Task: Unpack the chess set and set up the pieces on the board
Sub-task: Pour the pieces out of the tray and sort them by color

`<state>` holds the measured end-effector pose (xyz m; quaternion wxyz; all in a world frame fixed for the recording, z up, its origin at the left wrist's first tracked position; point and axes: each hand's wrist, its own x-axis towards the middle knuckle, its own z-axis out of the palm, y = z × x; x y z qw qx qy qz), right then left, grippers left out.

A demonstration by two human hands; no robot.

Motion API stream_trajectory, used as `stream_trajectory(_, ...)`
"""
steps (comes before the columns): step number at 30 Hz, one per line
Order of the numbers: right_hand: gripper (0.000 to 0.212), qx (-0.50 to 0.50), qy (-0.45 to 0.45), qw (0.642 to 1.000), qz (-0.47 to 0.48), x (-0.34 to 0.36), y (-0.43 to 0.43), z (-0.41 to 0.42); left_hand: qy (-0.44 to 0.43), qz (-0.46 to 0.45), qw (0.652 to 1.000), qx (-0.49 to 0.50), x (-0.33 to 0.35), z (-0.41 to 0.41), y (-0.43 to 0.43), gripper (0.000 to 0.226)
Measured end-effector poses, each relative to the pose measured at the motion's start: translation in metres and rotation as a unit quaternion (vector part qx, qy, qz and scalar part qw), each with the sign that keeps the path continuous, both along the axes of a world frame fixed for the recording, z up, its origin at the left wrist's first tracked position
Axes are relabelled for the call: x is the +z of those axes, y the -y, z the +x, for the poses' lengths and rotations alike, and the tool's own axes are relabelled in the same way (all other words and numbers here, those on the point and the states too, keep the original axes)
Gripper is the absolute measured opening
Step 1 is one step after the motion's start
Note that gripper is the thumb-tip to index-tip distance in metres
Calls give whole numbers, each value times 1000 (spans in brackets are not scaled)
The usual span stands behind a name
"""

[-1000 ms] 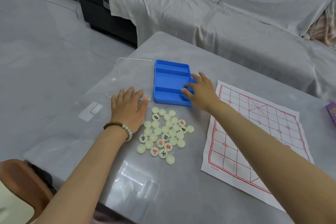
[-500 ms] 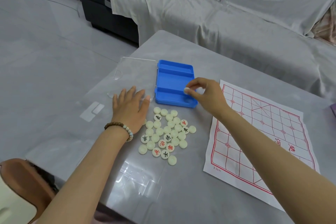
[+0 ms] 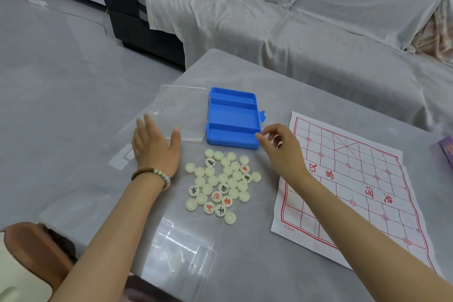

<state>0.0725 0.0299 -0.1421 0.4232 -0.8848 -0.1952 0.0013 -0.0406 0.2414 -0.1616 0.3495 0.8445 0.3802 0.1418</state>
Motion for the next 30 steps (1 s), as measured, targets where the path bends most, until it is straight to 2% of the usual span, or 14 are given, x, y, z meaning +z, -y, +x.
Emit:
stream_trajectory(3, 37, -34, -138, 990, 6, 6, -6, 7, 19, -26, 999, 23, -3, 3, 1, 74)
stream_trajectory(5, 43, -39, -214, 976, 13, 7, -11, 9, 71, -53, 995, 43, -1, 7, -2, 73)
stream_trajectory(8, 45, -43, -247, 968, 18, 11, -14, 8, 233, -133, 963, 40, 16, 8, -5, 62)
stream_trajectory(11, 40, -55, -299, 951, 60, 18, -16, 7, 385, -179, 903, -62, 37, 5, 8, 55)
stream_trajectory(13, 46, -74, -328, 936, 99, 20, -14, 9, 354, -184, 903, -157, 41, 6, 24, 50)
stream_trajectory(15, 51, -86, -344, 926, 132, 17, -11, 11, 243, -164, 929, -227, 37, 8, 36, 57)
stream_trajectory(19, 50, -86, -366, 910, 178, 14, -9, 14, 77, -46, 965, -246, 9, 17, 37, 76)
stream_trajectory(21, 40, -74, -368, 911, 169, 15, -9, 15, 19, -69, 974, -217, 3, 22, 34, 70)
stream_trajectory(23, 28, -60, -351, 924, 139, 15, -11, 14, 28, -98, 973, -207, 4, 23, 36, 63)
stream_trajectory(26, 38, -84, -308, 932, 172, 13, -14, 12, 107, -99, 968, -204, 17, 21, 42, 54)
stream_trajectory(28, 38, -114, -318, 909, 244, 16, -13, 12, 168, -126, 959, -191, 26, 21, 47, 46)
stream_trajectory(30, 39, -132, -368, 865, 314, 24, -7, 9, 220, -156, 948, -171, 32, 24, 56, 41)
